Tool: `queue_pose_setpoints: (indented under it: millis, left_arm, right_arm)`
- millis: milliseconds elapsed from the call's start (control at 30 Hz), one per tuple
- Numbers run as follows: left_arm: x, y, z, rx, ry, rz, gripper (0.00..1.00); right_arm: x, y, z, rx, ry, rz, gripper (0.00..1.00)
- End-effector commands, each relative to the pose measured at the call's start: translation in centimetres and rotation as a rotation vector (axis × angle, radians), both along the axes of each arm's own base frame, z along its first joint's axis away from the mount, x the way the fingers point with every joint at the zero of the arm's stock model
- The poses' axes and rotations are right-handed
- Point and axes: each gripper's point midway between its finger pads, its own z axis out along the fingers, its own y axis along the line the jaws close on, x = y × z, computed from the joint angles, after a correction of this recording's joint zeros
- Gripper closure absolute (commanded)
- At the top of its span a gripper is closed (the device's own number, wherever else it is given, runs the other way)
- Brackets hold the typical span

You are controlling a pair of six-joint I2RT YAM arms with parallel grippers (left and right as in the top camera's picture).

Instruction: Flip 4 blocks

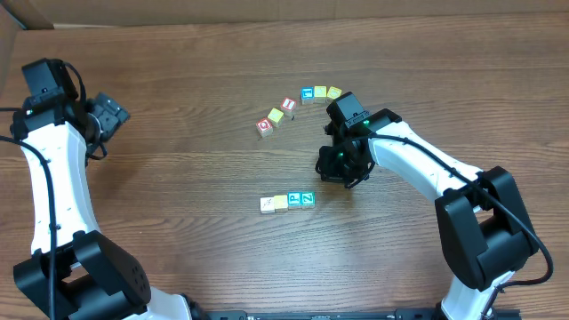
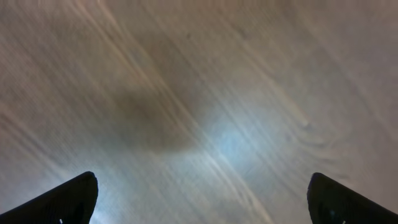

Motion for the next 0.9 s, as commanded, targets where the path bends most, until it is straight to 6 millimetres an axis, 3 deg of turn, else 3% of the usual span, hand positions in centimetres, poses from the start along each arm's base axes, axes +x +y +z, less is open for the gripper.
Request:
queue_pose_setpoints:
  millis: [0, 67, 167, 267, 533, 567, 667, 867]
  left_arm:
    - [1.4, -1.8, 0.7, -0.12, -0.088, -0.002, 0.01]
    - [1.8, -4.9, 0.7, -0.28, -0.118, -0.072, 0.0]
    - [1.7, -7.3, 0.9, -0.402, -0.13, -0.125, 0.0]
    - [0.1, -9.0, 0.4, -0.476, -0.066, -0.17, 0.0]
    - [-2.4, -9.0, -0.6, -0.464, 0.049, -0.154, 0.0]
    - [-2.6, -9.4, -0.6, -0.47, 0.057, -0.174, 0.13]
    - [-3.4, -10.9, -0.8, -0.475, 0.099, -0.276, 0.92]
    - [-5.2, -14.3, -2.1, -0.361, 0.276, -0.43, 0.96]
  right_arm:
    - [1.0, 0.1, 1.2, -0.003, -0.051, -0.004, 0.94]
    - [1.0, 0.0, 1.1, -0.005, -0.051, -0.001, 0.94]
    - [1.2, -0.5, 1.0, -0.033, -0.064, -0.001, 0.96]
    - [1.4, -0.8, 0.9, -0.055, -0.076, -0.006, 0.96]
    - [1.4, -0.8, 0.9, -0.056, -0.072, -0.006, 0.96]
    - [1.4, -0.8, 0.9, -0.056, -0.072, -0.006, 0.96]
    - [1.4, -0.8, 0.9, -0.056, -0.072, -0.007, 0.91]
    - [1.3, -0.8, 0.9, -0.056, -0.072, -0.007, 0.84]
